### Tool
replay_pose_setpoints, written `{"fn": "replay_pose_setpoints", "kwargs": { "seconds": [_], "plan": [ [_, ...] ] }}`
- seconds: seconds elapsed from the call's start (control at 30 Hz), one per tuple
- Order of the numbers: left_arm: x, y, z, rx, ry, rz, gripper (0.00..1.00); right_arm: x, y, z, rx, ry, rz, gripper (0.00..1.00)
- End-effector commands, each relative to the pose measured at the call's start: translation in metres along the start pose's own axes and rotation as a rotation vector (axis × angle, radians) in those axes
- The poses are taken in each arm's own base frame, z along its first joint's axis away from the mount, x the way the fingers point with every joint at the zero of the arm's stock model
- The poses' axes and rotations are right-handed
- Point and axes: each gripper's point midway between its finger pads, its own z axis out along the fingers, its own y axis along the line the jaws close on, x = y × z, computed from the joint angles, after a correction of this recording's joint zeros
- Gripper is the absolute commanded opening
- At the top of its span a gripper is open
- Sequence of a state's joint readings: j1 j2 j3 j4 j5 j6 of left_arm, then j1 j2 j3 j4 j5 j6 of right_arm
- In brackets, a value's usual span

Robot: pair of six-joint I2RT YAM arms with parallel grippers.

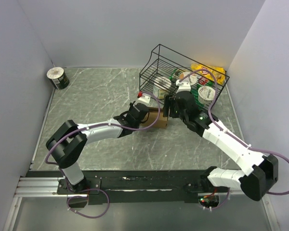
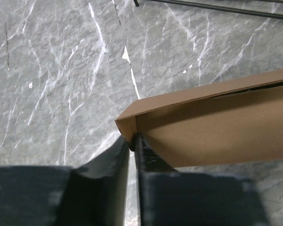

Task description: Fold the paper box

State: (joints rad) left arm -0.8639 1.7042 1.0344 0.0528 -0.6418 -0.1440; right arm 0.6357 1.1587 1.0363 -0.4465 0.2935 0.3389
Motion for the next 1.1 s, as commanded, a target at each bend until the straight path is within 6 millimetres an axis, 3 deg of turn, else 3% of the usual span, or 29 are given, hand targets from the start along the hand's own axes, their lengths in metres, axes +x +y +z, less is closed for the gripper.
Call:
{"fn": "replay_pose_setpoints", "kwargs": {
  "seconds": [0.0,0.13,0.23,0.47,0.57,0.6,1.07],
  "plan": [
    [0.055,-0.008,-0.014,0.089,0.183,0.073,0.27,-0.031,0.005,0.020,-0.005,-0.063,0.015,0.77],
    [0.042,-0.005,-0.021,0.093,0.151,0.040,0.52,-0.044,0.022,0.036,-0.073,-0.068,0.010,0.78],
    [0.032,0.000,-0.028,0.090,0.130,0.021,0.61,-0.051,0.031,0.043,-0.127,-0.068,0.010,0.80],
    [0.024,0.004,-0.040,0.109,0.109,-0.009,0.85,-0.053,0.021,0.046,-0.099,-0.080,0.025,0.83],
    [0.021,0.005,-0.043,0.120,0.100,-0.022,0.96,-0.046,0.014,0.050,-0.065,-0.133,0.051,0.83],
    [0.022,0.005,-0.043,0.122,0.100,-0.022,0.99,-0.033,0.011,0.053,-0.046,-0.124,0.044,0.83],
    [0.012,0.004,-0.050,0.126,0.114,-0.078,0.96,0.018,-0.002,0.068,0.088,-0.131,0.085,0.84]
  ]
}}
